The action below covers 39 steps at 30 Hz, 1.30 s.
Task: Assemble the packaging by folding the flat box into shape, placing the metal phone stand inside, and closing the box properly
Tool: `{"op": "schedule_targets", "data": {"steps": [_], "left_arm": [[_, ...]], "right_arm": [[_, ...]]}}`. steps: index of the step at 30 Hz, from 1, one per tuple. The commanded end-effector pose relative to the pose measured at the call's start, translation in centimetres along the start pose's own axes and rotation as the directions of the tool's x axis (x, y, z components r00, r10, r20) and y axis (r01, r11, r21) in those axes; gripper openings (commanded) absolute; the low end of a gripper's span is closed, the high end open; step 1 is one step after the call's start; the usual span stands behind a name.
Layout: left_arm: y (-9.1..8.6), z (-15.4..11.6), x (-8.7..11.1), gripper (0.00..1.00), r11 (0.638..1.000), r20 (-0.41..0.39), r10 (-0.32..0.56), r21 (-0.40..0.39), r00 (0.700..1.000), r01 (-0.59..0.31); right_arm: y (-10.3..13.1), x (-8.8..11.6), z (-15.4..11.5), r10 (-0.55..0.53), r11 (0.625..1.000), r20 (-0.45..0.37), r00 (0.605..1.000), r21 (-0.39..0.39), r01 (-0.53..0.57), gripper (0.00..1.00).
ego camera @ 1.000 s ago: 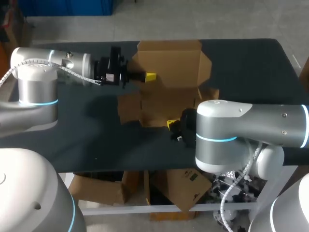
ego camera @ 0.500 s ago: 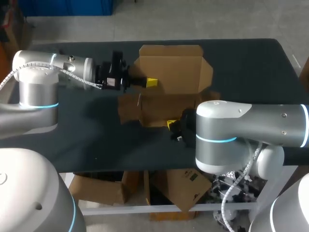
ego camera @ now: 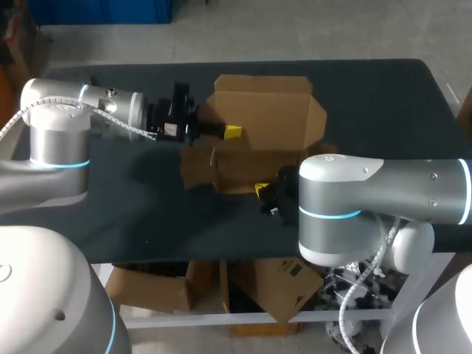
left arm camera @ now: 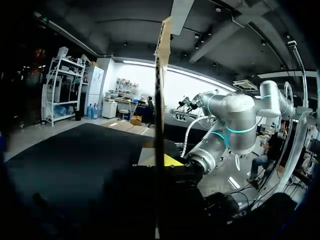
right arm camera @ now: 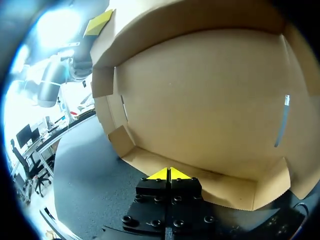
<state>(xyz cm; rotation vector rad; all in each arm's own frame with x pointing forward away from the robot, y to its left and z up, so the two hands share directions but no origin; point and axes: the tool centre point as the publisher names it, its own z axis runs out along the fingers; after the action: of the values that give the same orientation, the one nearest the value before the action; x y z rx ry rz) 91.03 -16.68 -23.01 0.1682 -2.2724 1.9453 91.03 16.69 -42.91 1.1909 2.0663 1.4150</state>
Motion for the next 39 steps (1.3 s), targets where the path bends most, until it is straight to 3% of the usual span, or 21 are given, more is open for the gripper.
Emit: {"op": "schedule_targets", "data": {"steps": [1,39], "left_arm": [[0.61,0.14,0.14,0.00,1.000,0.003,-0.001,-0.002,1.000,0.001],[0.55,-0.22,-0.18,0.00,1.000,0.021,0.016,0.007,1.000,-0.016]], "right_arm": [[-0.52,0.19,0.41,0.000,1.000,0.008,1.000,-0.004,0.000,0.00],[-0.52,0.19,0.41,0.000,1.000,0.008,1.000,-0.004,0.000,0.00]]}}
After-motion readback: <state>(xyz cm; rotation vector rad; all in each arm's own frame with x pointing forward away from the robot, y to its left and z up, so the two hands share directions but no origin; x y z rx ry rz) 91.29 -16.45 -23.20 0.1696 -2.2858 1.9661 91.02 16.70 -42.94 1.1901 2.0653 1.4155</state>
